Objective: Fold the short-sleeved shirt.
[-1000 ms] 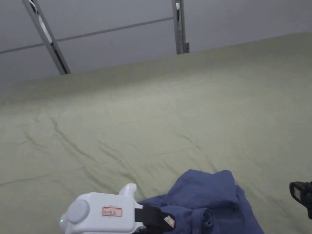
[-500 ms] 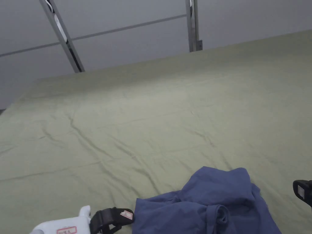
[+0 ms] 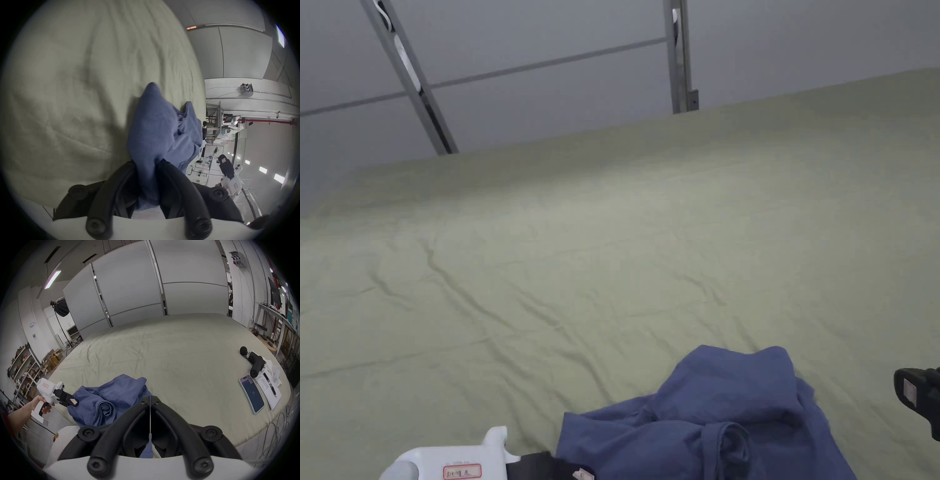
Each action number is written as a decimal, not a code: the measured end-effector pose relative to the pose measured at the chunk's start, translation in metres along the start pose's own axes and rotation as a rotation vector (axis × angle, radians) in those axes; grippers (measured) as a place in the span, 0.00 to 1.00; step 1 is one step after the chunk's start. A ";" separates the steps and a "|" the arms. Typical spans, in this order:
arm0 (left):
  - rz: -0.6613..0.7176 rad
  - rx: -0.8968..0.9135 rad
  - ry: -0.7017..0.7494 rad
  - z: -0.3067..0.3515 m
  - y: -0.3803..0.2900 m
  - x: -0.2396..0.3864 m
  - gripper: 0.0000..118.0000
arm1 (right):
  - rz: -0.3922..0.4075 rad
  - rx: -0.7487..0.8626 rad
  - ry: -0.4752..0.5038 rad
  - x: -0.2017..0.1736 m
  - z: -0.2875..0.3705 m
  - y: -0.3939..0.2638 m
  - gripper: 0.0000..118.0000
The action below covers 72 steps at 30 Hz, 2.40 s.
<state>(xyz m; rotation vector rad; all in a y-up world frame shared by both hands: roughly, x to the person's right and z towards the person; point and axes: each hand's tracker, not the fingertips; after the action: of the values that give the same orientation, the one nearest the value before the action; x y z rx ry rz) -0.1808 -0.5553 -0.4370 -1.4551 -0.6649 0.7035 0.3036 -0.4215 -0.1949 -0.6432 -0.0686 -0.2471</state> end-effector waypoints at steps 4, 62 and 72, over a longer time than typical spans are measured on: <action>-0.055 0.043 0.021 0.011 -0.009 0.053 0.13 | 0.009 0.007 -0.002 0.001 0.006 -0.001 0.02; -0.193 -0.122 -0.093 -0.096 0.009 0.149 0.00 | -0.504 -0.374 0.660 0.051 -0.133 -0.030 0.02; -0.135 -0.188 -0.086 -0.094 0.020 0.113 0.00 | -0.544 -0.584 0.610 0.081 -0.195 -0.057 0.02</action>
<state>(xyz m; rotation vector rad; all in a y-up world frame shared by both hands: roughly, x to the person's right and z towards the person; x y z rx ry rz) -0.0365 -0.5287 -0.4603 -1.5417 -0.9071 0.6140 0.3650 -0.5993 -0.3056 -1.0974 0.4368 -1.0036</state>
